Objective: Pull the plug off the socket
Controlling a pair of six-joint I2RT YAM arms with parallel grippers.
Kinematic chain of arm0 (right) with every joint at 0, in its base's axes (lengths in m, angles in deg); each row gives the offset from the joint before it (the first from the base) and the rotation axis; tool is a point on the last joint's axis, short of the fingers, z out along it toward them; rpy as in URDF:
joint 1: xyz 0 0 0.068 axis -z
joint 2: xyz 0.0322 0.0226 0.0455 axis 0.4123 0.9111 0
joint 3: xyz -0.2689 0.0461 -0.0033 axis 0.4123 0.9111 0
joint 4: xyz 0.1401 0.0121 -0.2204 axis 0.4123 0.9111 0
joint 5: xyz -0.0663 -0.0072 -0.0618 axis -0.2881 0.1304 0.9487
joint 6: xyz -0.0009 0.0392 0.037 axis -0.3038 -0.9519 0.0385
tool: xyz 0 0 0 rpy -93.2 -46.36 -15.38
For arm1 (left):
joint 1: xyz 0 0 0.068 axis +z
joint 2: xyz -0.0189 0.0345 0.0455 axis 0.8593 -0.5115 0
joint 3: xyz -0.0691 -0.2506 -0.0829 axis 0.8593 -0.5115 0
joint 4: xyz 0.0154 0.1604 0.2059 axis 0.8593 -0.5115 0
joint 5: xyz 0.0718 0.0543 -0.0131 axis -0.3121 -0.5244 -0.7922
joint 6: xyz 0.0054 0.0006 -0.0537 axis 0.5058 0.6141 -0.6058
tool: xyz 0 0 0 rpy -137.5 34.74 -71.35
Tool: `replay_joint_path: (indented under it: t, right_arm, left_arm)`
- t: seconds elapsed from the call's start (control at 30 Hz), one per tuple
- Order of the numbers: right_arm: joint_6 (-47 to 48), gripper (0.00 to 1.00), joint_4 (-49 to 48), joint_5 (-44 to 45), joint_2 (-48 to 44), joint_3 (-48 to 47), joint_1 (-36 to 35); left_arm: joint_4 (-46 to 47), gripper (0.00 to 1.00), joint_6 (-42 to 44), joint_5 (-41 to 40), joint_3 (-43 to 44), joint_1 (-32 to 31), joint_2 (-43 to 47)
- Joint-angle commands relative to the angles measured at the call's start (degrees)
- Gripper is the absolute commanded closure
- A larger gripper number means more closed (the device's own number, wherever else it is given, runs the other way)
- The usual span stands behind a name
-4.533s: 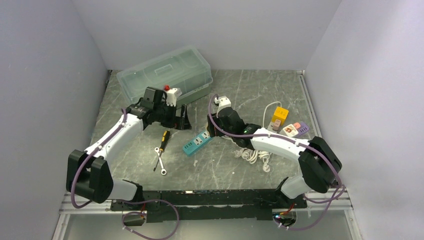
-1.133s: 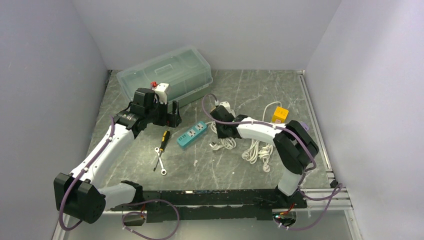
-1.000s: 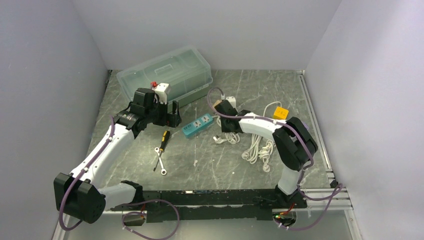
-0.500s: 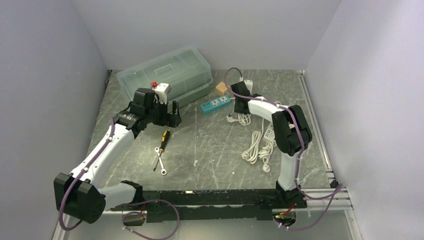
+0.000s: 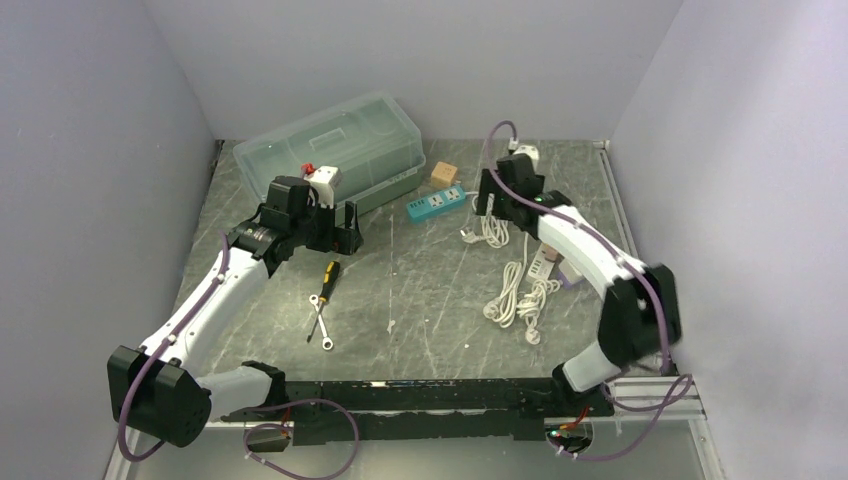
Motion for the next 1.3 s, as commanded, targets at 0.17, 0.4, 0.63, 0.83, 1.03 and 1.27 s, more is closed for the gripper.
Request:
replay_joint_path:
  t: [0.17,0.4,0.63,0.83,1.03,1.27]
  right_arm:
    - [-4.47,0.15,6.37,4.45,-16.01,13.35,4.72]
    - [-1.08,0.31,0.77,-1.30,-13.15,15.55,6.04]
    - [1.07,0.42,-1.92,0.10,-5.36,12.56,6.84]
    - [1.51,0.50,-2.96,0.67,2.04,7.51,8.79]
    - [3.27,0.58,-2.48,1.66,8.81,1.92,9.11]
    - [-0.13,1.00,-0.60,-5.33,4.57,6.68,8.20]
  left_arm:
    - [0.80,0.00,0.04,1.02,0.52,0.02,1.01]
    - [0.69,0.00,0.14,0.69,0.50,0.02,0.97]
    - [0.66,0.00,0.25,0.35,0.43,0.02,0.90]
    - [0.75,0.00,0.26,0.78,0.52,0.02,0.62]
    - [0.58,0.01,0.30,0.66,0.61,0.02,0.71]
    - [0.62,0.01,0.41,0.74,0.60,0.02,0.80]
